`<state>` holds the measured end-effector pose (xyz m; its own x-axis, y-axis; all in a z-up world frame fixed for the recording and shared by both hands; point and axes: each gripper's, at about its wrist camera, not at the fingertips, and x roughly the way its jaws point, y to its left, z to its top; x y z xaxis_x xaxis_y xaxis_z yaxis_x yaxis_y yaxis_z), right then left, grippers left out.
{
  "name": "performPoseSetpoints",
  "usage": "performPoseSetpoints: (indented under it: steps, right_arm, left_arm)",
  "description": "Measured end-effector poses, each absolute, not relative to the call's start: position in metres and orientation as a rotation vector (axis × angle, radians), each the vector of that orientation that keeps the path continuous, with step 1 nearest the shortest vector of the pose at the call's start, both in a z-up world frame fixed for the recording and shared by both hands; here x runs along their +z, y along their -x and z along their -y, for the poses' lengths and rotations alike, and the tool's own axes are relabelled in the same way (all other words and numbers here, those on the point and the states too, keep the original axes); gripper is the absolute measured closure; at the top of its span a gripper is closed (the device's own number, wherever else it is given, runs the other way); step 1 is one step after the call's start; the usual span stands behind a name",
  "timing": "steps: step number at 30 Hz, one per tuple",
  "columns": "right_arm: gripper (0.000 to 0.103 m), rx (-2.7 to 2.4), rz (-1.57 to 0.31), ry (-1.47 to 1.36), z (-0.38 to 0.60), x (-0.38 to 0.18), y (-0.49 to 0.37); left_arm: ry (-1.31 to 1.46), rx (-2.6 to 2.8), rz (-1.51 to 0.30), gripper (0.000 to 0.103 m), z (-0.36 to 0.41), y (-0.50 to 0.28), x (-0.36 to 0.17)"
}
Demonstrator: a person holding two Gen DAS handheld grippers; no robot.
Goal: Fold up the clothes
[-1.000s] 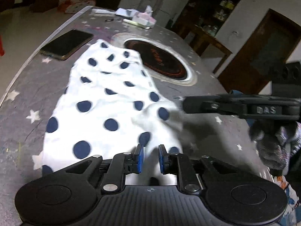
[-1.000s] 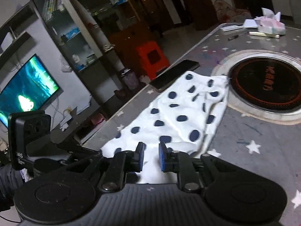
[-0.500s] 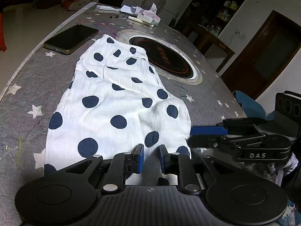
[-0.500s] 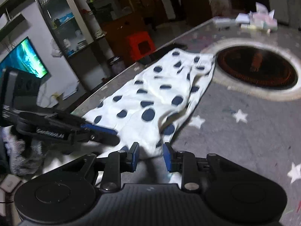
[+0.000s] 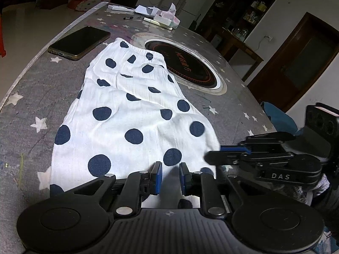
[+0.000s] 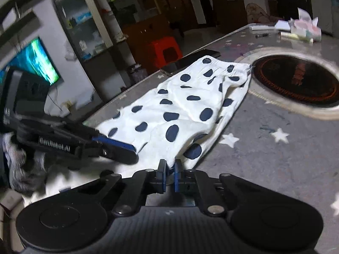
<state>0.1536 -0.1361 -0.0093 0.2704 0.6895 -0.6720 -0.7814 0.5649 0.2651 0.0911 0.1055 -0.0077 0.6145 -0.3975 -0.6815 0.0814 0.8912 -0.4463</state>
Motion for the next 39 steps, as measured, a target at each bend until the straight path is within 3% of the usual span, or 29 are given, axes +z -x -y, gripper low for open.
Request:
performPoseSetpoints:
  steps: [10,19,28,39]
  right_arm:
    - [0.096,0.975,-0.896,0.209,0.138,-0.009,-0.152]
    - [0.092,0.929,-0.699,0.253,0.121,0.02,-0.144]
    - [0.091,0.907,-0.74,0.338,0.083,-0.012,-0.159]
    - [0.089,0.878,-0.708,0.299,0.057,-0.005,-0.195]
  left_arm:
    - [0.365,-0.296,-0.853,0.079,-0.112,-0.073,-0.006]
    - [0.247,-0.325,-0.806,0.077,-0.096,-0.047,0.005]
    - [0.225,-0.42,-0.827,0.078,-0.084,-0.028,-0.008]
    - [0.282,-0.472,-0.819,0.078,-0.09,-0.014,-0.015]
